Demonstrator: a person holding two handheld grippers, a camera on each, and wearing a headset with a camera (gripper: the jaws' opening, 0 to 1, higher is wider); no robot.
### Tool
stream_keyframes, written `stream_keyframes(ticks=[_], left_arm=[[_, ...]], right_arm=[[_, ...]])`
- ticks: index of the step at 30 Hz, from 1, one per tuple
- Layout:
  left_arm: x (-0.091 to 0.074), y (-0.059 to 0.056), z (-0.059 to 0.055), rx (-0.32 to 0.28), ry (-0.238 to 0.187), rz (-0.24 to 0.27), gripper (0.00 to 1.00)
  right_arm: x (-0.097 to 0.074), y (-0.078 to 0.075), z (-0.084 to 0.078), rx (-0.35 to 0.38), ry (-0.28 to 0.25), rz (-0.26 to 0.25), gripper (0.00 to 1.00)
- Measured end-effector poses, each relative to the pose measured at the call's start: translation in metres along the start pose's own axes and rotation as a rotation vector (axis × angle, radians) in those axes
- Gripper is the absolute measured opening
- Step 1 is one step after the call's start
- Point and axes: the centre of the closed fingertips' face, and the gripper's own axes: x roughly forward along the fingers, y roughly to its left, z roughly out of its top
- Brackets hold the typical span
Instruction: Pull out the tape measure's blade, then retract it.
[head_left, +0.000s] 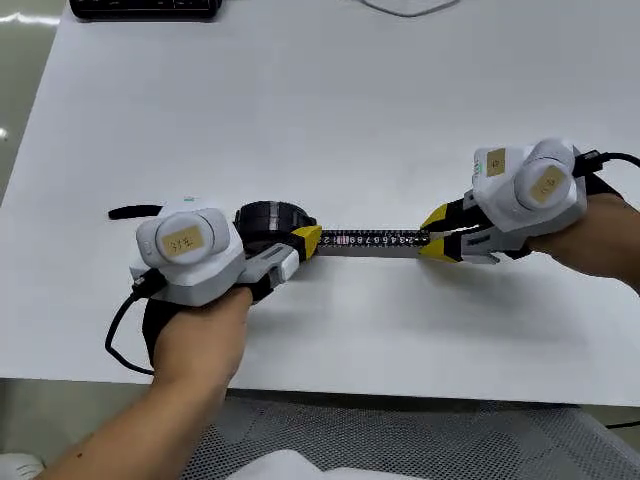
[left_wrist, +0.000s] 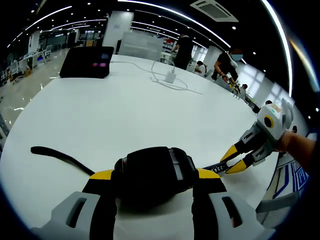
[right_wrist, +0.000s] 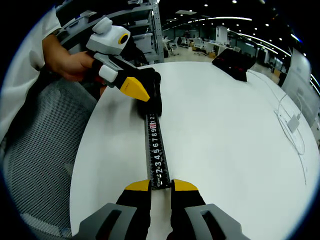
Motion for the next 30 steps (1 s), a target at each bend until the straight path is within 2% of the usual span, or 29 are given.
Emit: stream_keyframes(ticks=[30], left_arm=[[0.0, 0.001, 0.0, -0.008, 0.0, -0.006, 0.57]], right_arm=[[0.024, 0.004, 0.029, -0.008, -0.049, 0.037, 0.11]])
